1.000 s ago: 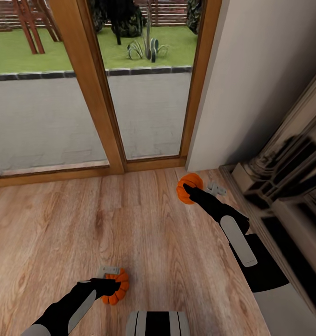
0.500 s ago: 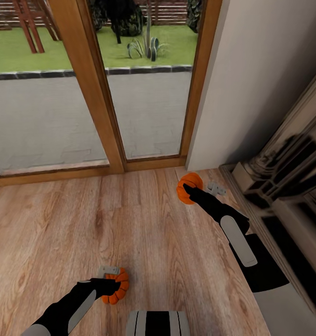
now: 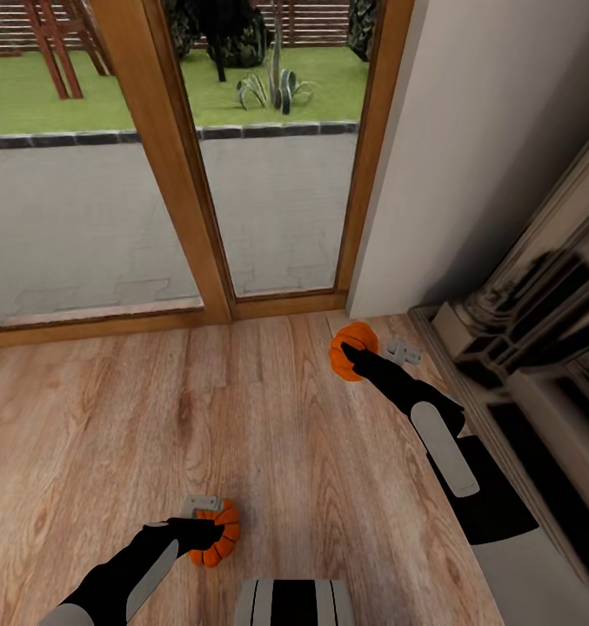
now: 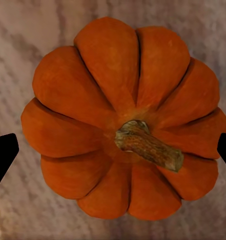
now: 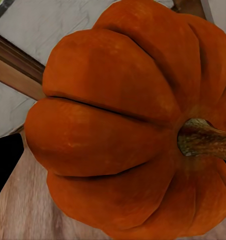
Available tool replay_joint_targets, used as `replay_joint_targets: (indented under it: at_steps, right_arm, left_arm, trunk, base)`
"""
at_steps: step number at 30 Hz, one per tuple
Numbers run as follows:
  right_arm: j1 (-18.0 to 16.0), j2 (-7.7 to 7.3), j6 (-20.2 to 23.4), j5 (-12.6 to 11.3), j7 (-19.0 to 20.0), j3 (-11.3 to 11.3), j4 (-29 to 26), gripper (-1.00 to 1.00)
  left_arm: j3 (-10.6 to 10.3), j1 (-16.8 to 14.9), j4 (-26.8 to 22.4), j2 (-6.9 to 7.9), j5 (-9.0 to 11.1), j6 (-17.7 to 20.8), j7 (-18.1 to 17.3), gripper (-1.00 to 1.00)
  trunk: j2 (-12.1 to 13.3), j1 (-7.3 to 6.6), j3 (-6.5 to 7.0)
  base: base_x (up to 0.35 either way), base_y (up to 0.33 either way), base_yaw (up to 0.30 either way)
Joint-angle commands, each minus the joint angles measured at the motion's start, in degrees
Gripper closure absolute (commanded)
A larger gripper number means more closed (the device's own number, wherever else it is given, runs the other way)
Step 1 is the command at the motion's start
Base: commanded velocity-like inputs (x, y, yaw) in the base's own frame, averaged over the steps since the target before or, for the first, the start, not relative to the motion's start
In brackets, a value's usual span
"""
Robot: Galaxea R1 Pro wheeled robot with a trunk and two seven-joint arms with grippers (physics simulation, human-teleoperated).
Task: Place each of the two pumpkins and all three candles from the living room inside a cabinet in the living room (use any cabinet), then make sure every cabinet is closed, and position the cauldron so it is next to a table in the living room.
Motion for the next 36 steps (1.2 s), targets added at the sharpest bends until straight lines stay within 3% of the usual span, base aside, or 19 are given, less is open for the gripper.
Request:
replay_joint_targets:
  at_steps: [1, 36]
  right_arm:
    - [-0.04, -0.05, 0.02, -0.65, -0.52, 0.12, -0.09, 1.00]
    - [-0.04, -0.05, 0.02, -0.63, -0.47, 0.11, -0.10, 1.00]
  left_arm:
    - [-0.36, -0.03, -0.12, 0.08, 0.59, 0.17, 0.46, -1.00]
    - [-0.36, -0.03, -1.71, 0.08, 0.51, 0.08, 0.79, -1.00]
  trunk:
    - [-0.02, -0.01, -0.04]
    - [-0.02, -0.01, -0.04]
  base:
    - [0.000, 0.000, 0.000]
    - [0.000, 0.000, 0.000]
